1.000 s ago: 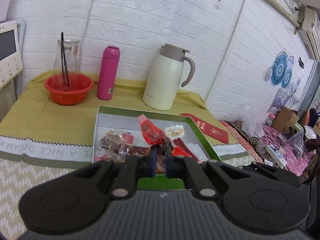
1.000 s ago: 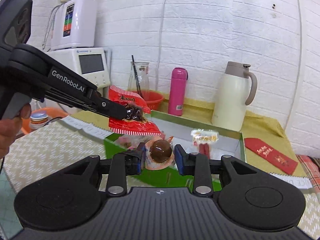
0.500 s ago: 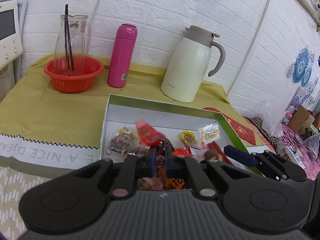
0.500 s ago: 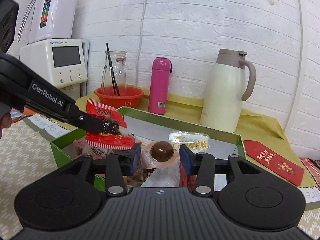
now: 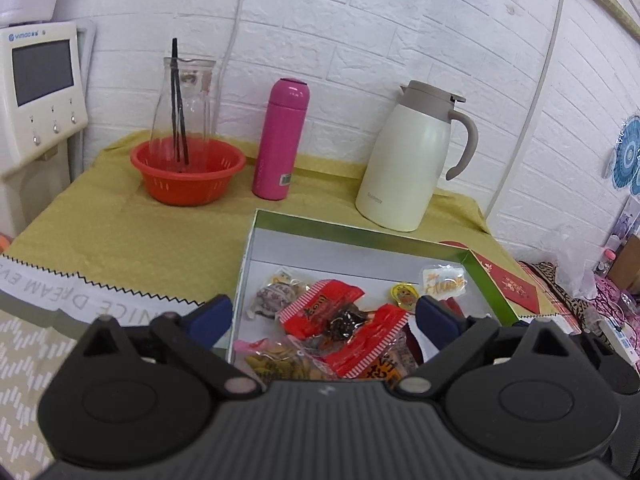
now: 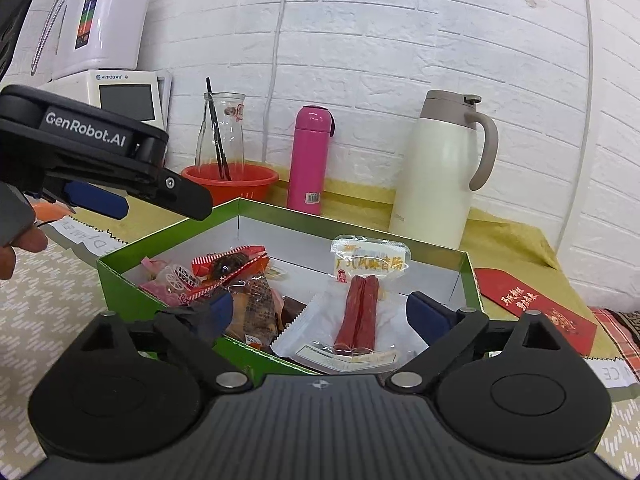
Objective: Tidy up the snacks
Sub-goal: 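Carry the red-wrapped chocolate into the green box and release it, then move the right gripper back and grasp the cheese-cracker pack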
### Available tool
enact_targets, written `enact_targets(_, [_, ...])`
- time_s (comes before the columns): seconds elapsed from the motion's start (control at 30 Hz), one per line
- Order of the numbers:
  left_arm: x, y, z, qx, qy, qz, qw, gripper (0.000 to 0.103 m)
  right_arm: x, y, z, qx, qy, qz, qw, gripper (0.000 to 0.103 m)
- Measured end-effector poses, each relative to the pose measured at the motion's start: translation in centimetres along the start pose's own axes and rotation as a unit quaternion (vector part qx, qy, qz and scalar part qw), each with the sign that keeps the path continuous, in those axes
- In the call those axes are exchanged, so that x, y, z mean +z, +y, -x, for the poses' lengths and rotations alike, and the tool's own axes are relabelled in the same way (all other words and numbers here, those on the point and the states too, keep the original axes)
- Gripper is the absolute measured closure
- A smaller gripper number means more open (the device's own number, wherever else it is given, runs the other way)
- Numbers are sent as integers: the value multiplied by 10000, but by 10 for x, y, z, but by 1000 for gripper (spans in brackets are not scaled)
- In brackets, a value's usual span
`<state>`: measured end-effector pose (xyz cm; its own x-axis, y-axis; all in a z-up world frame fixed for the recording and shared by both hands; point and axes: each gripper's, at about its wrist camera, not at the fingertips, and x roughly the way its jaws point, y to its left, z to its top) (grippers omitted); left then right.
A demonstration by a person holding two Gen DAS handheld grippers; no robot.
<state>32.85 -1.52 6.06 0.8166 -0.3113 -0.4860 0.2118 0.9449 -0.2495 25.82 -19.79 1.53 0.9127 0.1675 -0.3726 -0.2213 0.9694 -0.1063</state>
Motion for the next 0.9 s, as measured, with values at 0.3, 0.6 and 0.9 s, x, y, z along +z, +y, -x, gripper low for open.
enact_targets(0.3, [-6,-15,42,-95,-111,-136,9998,7,11,9,42,-53,-60,19,10000,0])
enact_targets(0.6, [-44,-34,91,-515,346,-494,9969,7,-7,7,99,-150,250,-566,9980,0])
enact_targets(0.9, [-104,-33,121,-488,722,-554,9947,7,-61,22,102,-124,1136,-1429,9831,0])
